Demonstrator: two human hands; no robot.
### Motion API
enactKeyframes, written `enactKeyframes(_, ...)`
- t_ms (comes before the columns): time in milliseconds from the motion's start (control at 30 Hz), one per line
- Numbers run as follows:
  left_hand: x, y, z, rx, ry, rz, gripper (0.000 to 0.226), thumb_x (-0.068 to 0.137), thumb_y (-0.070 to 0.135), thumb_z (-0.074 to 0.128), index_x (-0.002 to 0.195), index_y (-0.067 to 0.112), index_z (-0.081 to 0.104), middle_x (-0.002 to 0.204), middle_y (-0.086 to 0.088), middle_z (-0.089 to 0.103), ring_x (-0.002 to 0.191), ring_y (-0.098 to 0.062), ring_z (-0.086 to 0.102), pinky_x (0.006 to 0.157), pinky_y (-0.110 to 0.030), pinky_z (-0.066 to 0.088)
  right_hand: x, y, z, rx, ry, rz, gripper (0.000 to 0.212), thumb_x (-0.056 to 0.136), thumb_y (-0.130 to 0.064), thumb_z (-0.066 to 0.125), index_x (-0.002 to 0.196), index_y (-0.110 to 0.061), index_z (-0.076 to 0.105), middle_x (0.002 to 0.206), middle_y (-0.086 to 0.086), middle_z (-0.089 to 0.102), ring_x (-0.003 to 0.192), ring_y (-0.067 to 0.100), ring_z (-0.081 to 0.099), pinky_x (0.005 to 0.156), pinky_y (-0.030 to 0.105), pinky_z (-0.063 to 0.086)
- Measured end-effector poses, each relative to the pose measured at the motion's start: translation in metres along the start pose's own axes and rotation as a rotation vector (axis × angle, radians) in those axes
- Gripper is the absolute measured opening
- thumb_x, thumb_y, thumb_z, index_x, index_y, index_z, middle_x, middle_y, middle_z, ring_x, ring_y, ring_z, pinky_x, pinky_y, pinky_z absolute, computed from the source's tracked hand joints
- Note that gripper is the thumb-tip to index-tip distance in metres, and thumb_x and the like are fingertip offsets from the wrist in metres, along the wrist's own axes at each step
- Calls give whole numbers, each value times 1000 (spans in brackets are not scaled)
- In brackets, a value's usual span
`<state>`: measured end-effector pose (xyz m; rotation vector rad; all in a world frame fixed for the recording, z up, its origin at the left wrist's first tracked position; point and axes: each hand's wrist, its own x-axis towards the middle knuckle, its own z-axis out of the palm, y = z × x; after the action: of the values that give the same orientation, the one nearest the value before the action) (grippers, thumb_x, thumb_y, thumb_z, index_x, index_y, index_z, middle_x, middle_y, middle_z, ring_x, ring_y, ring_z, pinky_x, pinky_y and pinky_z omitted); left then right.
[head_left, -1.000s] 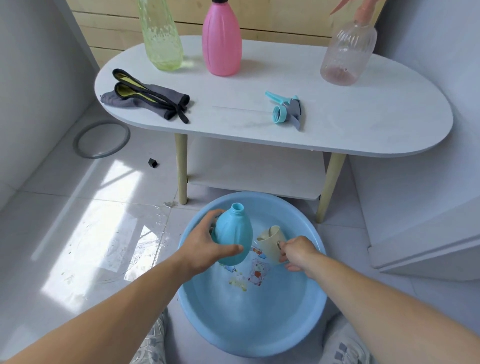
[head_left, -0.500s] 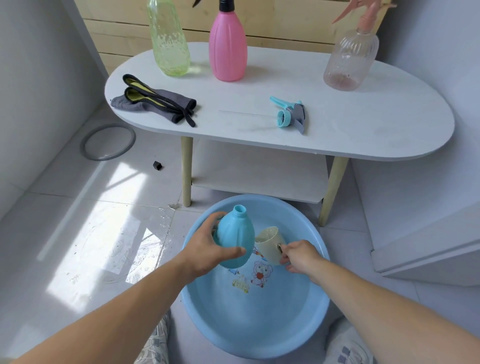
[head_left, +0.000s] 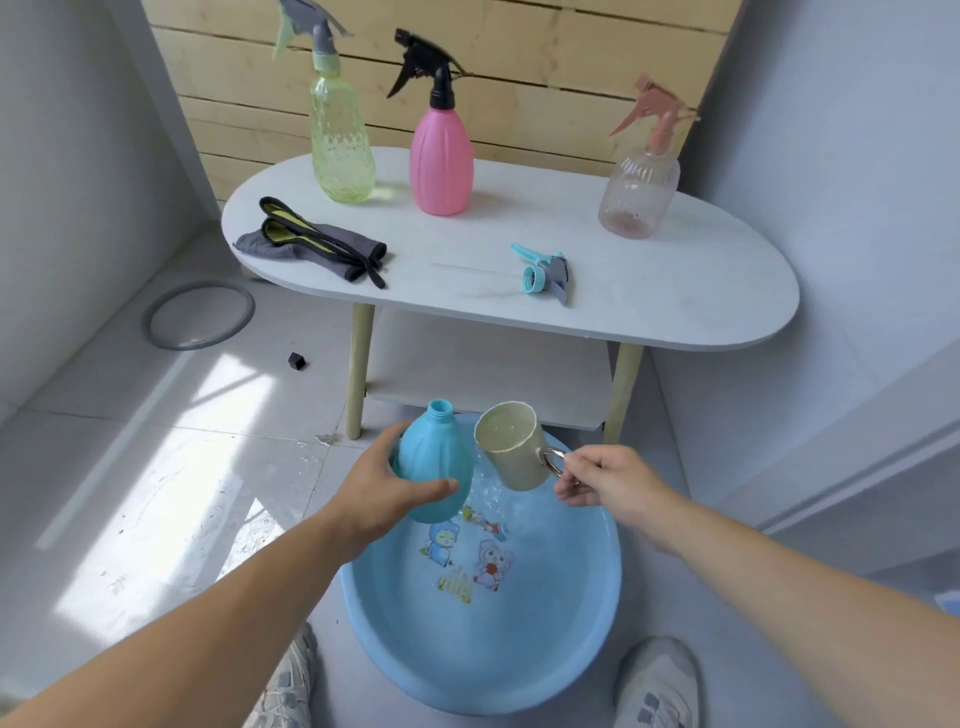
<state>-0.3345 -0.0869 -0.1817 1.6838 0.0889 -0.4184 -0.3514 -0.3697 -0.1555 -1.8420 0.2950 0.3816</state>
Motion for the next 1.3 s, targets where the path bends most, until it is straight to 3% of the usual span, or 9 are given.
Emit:
enactKeyframes(167, -8, 15, 5, -18, -64, 45, 76, 66, 11, 96, 127, 39, 59, 114, -1, 73, 94, -15, 76, 71, -29, 61, -33, -43, -25, -12, 22, -135, 32, 102, -12, 50, 77, -4, 70, 82, 12, 71, 84, 22, 67, 90, 42, 58)
enactKeyframes(233, -10, 22, 7, -22, -87, 64, 78, 65, 15, 95, 131, 36, 59, 116, -2, 72, 95, -15, 76, 69, -27, 60, -43, -59, -32, -52, 30, -193, 32, 101, -12, 51, 77, -4, 71, 84, 13, 72, 85, 23, 68, 92, 44, 57)
enactKeyframes(400, -11, 32, 15, -2, -124, 103, 83, 62, 23, 94, 136, 35, 58, 120, -2, 71, 103, -21, 74, 80, -39, 65, -58, -83, -45, -140, 65, -335, 34, 101, -15, 52, 75, -14, 74, 85, 8, 75, 89, 32, 71, 96, 53, 53)
enactKeyframes(567, -12, 35, 18, -5, -130, 119, 81, 64, 22, 94, 135, 38, 58, 120, -1, 70, 104, -21, 74, 87, -44, 65, -62, -91, -46, -191, 116, -418, 31, 100, -17, 55, 76, -19, 74, 86, 5, 75, 87, 27, 72, 97, 54, 51)
enactKeyframes(767, -10, 33, 16, -10, -130, 107, 81, 69, 15, 94, 138, 35, 56, 121, -3, 69, 105, -23, 74, 83, -40, 65, -65, -97, -48, -278, 155, -475, 32, 98, -12, 56, 74, -23, 72, 82, 0, 75, 83, 24, 70, 93, 50, 52)
enactKeyframes(900, -9, 32, 18, -7, -129, 112, 77, 73, 11, 93, 137, 35, 57, 121, -2, 69, 105, -22, 73, 83, -38, 65, -64, -97, -50, -302, 155, -486, 32, 98, -13, 56, 76, -30, 72, 83, -1, 75, 86, 25, 69, 92, 54, 52)
enactKeyframes(967, -8, 32, 19, -1, -128, 111, 77, 71, 14, 93, 135, 38, 58, 120, -1, 70, 104, -20, 73, 84, -39, 65, -64, -96, -50, -325, 156, -499, 29, 98, -18, 58, 77, -30, 72, 83, -1, 74, 86, 28, 68, 91, 57, 50)
enactKeyframes(1100, -8, 32, 21, 2, -122, 113, 77, 72, 11, 94, 135, 38, 58, 119, 1, 70, 103, -17, 73, 83, -37, 65, -68, -100, -48, -329, 153, -520, 26, 83, -49, 54, 78, -32, 72, 82, -1, 73, 85, 34, 65, 89, 58, 50)
enactKeyframes(1300, -9, 31, 21, 2, -131, 117, 75, 73, 10, 93, 133, 38, 58, 119, 2, 69, 104, -18, 73, 84, -37, 65, -69, -101, -47, -370, 151, -535, 35, 79, -60, 51, 78, -33, 71, 82, 19, 68, 83, 44, 61, 83, 56, 50)
